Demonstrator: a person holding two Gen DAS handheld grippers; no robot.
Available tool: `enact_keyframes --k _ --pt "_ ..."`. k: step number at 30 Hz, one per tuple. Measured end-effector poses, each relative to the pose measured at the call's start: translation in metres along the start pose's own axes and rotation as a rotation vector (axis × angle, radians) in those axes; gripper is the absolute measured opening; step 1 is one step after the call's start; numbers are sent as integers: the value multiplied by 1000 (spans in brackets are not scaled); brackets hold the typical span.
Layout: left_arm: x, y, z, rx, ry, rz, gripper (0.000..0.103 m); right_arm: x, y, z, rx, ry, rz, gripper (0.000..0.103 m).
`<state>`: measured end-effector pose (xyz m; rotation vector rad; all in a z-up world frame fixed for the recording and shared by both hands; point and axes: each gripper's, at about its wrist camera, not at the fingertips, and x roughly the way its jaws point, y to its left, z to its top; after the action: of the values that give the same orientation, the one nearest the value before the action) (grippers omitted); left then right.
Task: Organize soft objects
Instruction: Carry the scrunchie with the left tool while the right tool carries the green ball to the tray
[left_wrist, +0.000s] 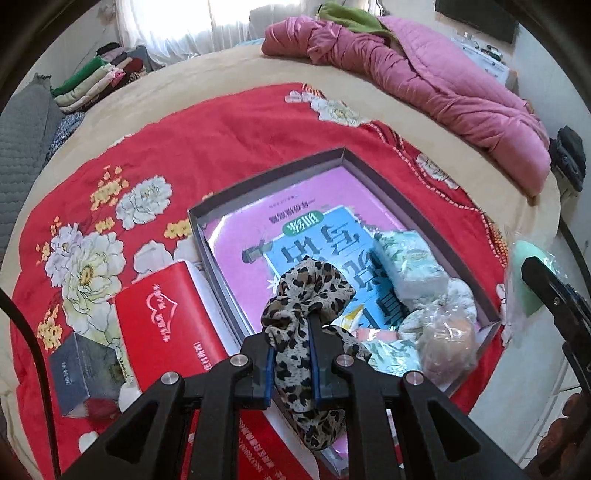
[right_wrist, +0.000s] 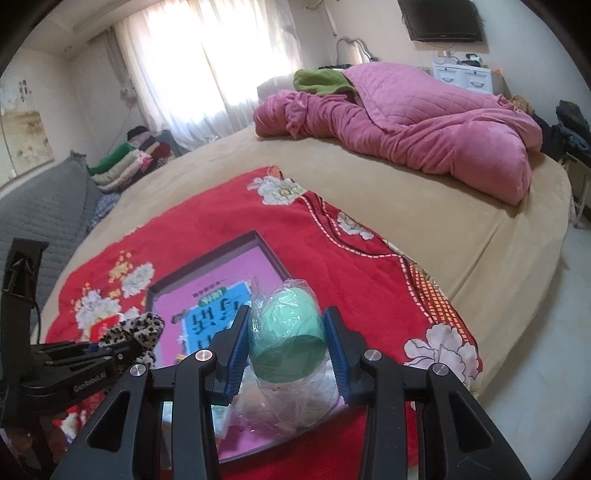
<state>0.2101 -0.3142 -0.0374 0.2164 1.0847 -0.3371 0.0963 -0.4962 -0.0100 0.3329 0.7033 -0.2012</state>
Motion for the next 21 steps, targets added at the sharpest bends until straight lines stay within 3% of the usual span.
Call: enact_keyframes --k 13,21 --pt "14 4 -5 -18 27 -40 15 37 0 -14 -41 63 -57 41" --pt "16 4 -5 -19 35 -41 15 49 1 -18 -45 92 -48 42"
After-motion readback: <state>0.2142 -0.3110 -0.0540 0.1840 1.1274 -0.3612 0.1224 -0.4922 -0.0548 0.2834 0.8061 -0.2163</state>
